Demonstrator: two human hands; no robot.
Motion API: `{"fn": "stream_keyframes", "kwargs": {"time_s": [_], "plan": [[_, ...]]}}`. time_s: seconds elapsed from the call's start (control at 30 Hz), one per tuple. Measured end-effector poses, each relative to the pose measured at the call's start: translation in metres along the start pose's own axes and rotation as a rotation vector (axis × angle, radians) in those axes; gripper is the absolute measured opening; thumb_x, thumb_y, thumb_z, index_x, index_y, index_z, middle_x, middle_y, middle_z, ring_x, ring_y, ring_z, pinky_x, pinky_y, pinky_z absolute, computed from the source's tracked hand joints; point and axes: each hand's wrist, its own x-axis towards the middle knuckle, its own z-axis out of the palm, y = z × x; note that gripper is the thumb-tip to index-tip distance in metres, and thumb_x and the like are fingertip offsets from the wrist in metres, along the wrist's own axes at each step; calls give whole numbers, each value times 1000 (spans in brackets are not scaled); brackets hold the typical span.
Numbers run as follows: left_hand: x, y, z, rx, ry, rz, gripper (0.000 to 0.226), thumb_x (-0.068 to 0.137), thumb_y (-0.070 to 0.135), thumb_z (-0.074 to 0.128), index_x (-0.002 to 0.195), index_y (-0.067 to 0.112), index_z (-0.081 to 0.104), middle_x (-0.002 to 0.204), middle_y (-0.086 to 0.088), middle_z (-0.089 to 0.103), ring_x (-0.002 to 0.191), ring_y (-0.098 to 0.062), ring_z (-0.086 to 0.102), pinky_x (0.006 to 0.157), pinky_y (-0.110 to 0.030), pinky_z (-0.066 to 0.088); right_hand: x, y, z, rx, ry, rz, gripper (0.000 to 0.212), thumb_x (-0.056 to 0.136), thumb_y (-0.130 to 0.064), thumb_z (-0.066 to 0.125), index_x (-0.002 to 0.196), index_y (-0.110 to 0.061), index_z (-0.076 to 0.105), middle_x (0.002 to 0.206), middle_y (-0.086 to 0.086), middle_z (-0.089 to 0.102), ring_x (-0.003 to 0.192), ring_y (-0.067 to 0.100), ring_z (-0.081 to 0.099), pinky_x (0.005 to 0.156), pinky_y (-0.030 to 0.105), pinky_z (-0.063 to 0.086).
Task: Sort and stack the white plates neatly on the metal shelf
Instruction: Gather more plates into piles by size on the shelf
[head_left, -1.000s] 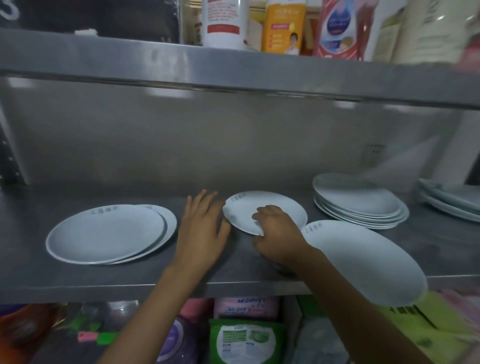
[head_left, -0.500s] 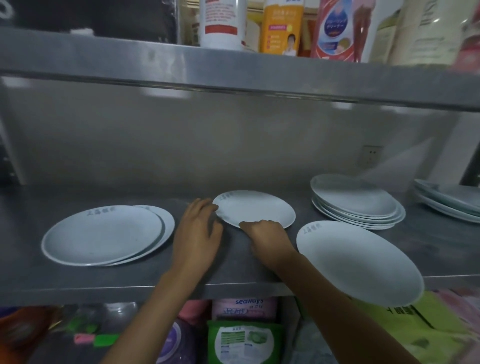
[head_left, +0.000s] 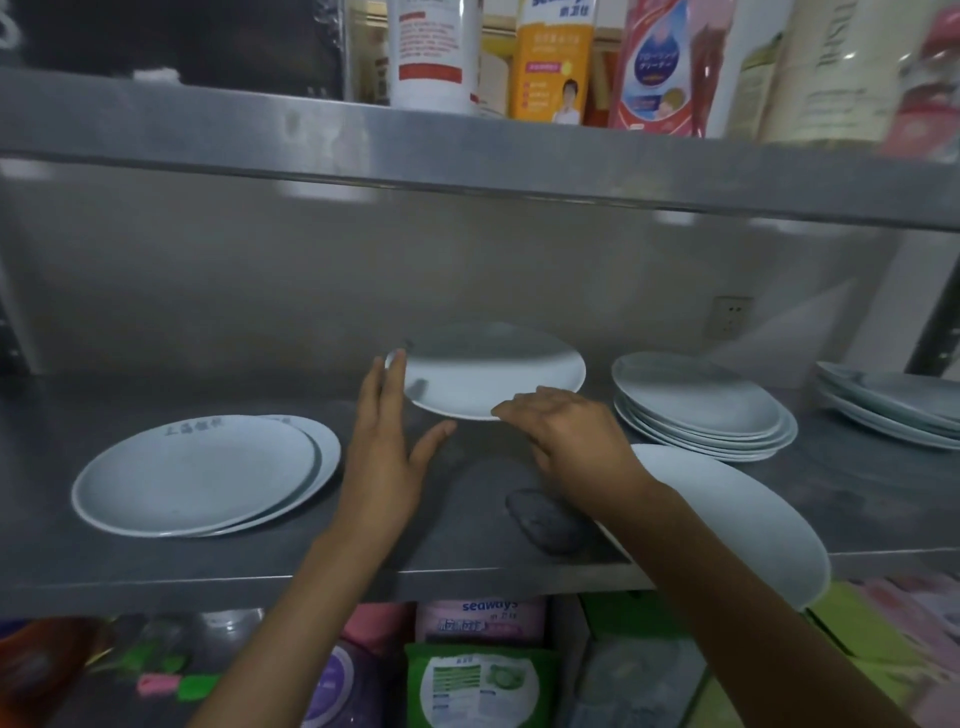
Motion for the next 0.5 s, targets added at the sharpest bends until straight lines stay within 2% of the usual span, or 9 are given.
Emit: {"fn": "stream_keyframes", "kwargs": {"time_s": [0.07, 0.13, 0.17, 0.27, 0.37, 0.43, 0.5], "plan": [[1, 7, 6, -62, -14, 5, 83, 84, 28, 69, 149, 35, 17, 159, -1, 13, 140, 3, 10, 105, -3, 12, -11, 8, -7, 6, 60, -31, 51, 58, 15, 62, 101, -9, 74, 96, 7, 75, 84, 25, 71, 86, 41, 55], [0, 14, 14, -98, -15, 33, 76, 81, 22, 72, 145, 30, 31, 158, -3, 17, 141, -3, 17, 109, -12, 19, -23, 17, -12, -3, 87, -39, 48, 59, 16, 68, 100, -8, 74, 97, 6, 74, 87, 22, 72, 89, 42, 54], [-1, 18, 19, -103, -13, 49, 69, 80, 19, 74, 140, 26, 41, 157, -5, 20, 141, -6, 21, 109, -14, 22, -29, 21, -15, -11, 102, -42, 47, 60, 17, 69, 99, -8, 74, 97, 6, 74, 89, 22, 71, 91, 42, 52], [-6, 32, 33, -123, -2, 84, 36, 75, 12, 78, 108, 13, 65, 154, -8, 28, 137, -10, 30, 103, -3, 21, -45, 32, -25, -50, 153, -45, 48, 58, 21, 64, 96, -6, 74, 97, 8, 74, 93, 24, 70, 93, 44, 49], [-12, 47, 48, -173, 16, 92, 21, 73, 10, 80, 90, 11, 67, 150, -4, 37, 134, -13, 40, 104, -6, 25, -63, 43, -35, -87, 169, -2, 49, 57, 22, 64, 96, -7, 74, 98, 8, 74, 97, 25, 69, 93, 45, 49], [-16, 57, 57, -208, 42, 106, 20, 72, 12, 80, 87, 14, 67, 146, -4, 43, 131, -7, 43, 103, -7, 27, -74, 48, -40, -103, 157, 46, 44, 62, 18, 67, 98, -7, 73, 101, 9, 73, 100, 26, 68, 95, 45, 48], [-20, 68, 65, -247, 60, 107, 21, 71, 14, 80, 86, 18, 65, 143, -3, 47, 127, 3, 42, 104, -15, 34, -85, 54, -44, -109, 148, 118, 45, 66, 15, 68, 107, -6, 70, 109, 10, 71, 107, 26, 65, 99, 43, 44]]}}
